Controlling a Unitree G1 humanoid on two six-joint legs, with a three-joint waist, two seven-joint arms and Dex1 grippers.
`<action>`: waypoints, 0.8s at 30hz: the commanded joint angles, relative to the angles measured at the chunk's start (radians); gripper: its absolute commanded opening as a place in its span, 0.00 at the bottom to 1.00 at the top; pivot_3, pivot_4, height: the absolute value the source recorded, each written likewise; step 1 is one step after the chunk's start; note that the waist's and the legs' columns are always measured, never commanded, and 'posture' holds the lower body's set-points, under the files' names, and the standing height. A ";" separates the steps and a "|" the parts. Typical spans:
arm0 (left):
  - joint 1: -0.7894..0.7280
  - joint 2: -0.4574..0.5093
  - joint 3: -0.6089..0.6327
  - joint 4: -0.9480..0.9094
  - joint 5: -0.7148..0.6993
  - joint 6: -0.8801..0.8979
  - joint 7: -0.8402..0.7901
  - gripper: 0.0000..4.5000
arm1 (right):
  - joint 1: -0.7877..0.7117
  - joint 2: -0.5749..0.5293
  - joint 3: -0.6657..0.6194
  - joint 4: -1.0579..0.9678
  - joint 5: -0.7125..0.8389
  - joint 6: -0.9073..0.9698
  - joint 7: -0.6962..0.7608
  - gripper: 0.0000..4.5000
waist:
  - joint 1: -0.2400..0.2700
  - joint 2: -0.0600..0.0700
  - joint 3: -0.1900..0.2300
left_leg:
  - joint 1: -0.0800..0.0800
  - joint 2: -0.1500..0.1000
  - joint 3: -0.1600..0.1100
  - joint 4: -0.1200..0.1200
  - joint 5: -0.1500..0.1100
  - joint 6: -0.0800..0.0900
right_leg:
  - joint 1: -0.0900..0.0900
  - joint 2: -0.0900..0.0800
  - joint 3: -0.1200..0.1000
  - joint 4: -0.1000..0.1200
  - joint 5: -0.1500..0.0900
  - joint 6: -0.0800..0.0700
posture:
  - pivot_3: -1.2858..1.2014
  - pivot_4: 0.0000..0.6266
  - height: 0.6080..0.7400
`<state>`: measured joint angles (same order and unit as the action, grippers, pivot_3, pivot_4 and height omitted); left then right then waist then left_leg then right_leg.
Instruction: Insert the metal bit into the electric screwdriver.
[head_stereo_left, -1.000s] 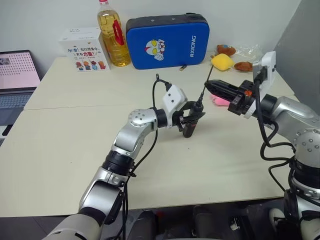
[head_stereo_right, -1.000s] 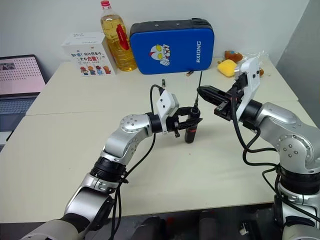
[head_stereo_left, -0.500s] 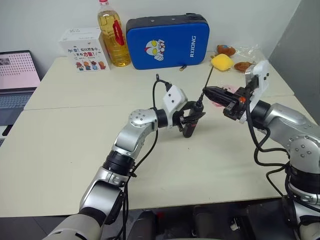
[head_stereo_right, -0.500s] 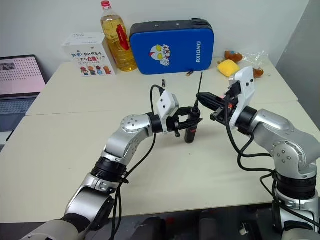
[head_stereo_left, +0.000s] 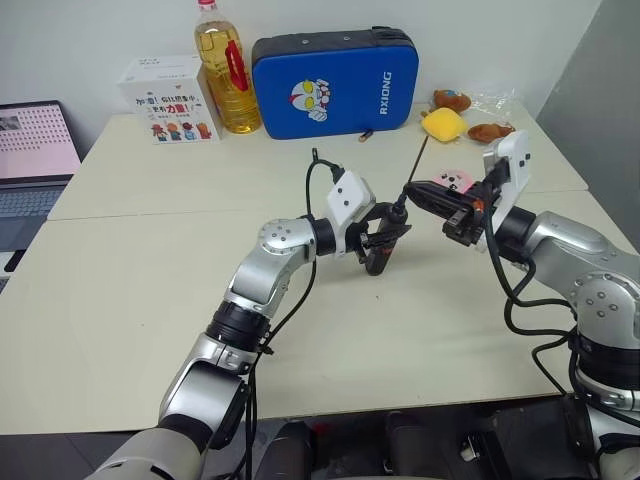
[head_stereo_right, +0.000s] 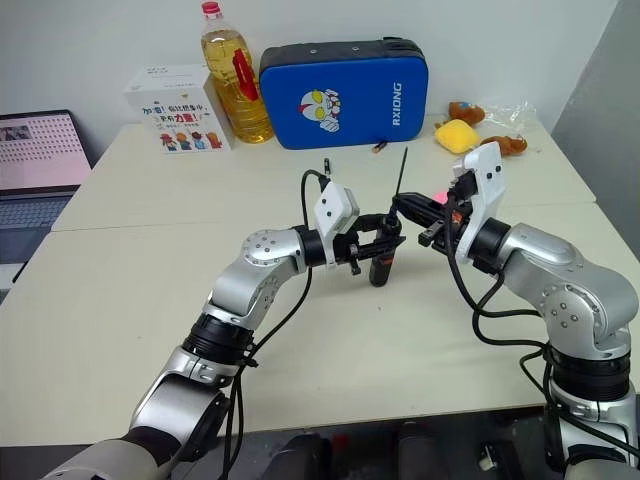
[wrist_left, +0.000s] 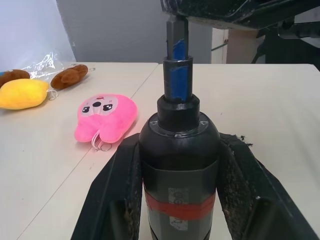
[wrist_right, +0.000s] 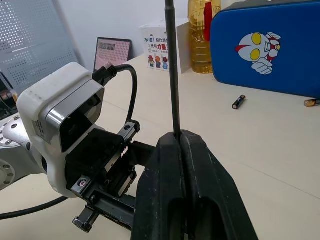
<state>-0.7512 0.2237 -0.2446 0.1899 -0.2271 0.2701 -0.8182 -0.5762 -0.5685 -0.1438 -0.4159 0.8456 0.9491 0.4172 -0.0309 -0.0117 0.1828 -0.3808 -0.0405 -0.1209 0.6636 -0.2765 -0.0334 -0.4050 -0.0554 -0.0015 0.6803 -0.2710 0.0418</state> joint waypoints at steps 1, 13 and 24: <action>-0.010 0.021 0.018 0.014 0.046 -0.017 0.032 0.37 | -0.020 -0.003 -0.026 0.013 0.040 0.015 0.030 0.15 | 0.000 0.000 0.000 | 0.000 0.000 0.000 0.000 0.000 0.000 | 0.000 0.000 0.000 0.000 0.000 0.000 | 0.52 0.24 1.00; -0.022 0.049 0.021 0.027 0.041 -0.016 0.007 0.37 | -0.081 -0.174 -0.151 0.077 0.167 0.085 0.170 0.77 | -0.001 0.000 0.000 | 0.000 0.000 0.001 0.000 0.000 0.000 | 0.000 0.000 0.000 0.000 0.000 0.000 | 0.52 0.24 1.00; -0.168 0.330 0.088 0.190 0.014 -0.001 -0.227 0.37 | 0.033 -0.321 -0.156 -0.030 0.216 0.113 0.296 1.00 | -0.012 -0.002 0.001 | 0.000 0.000 0.009 -0.002 -0.001 0.001 | -0.001 0.003 0.001 -0.001 0.000 0.000 | 0.52 0.24 1.00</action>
<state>-0.8868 0.4813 -0.1903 0.3588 -0.2288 0.2655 -0.9728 -0.5566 -0.8944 -0.2995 -0.3905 1.0527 1.0763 0.7195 -0.0428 -0.0134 0.1839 -0.3806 -0.0403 -0.1122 0.6612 -0.2771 -0.0324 -0.4065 -0.0516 -0.0005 0.6798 -0.2711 0.0418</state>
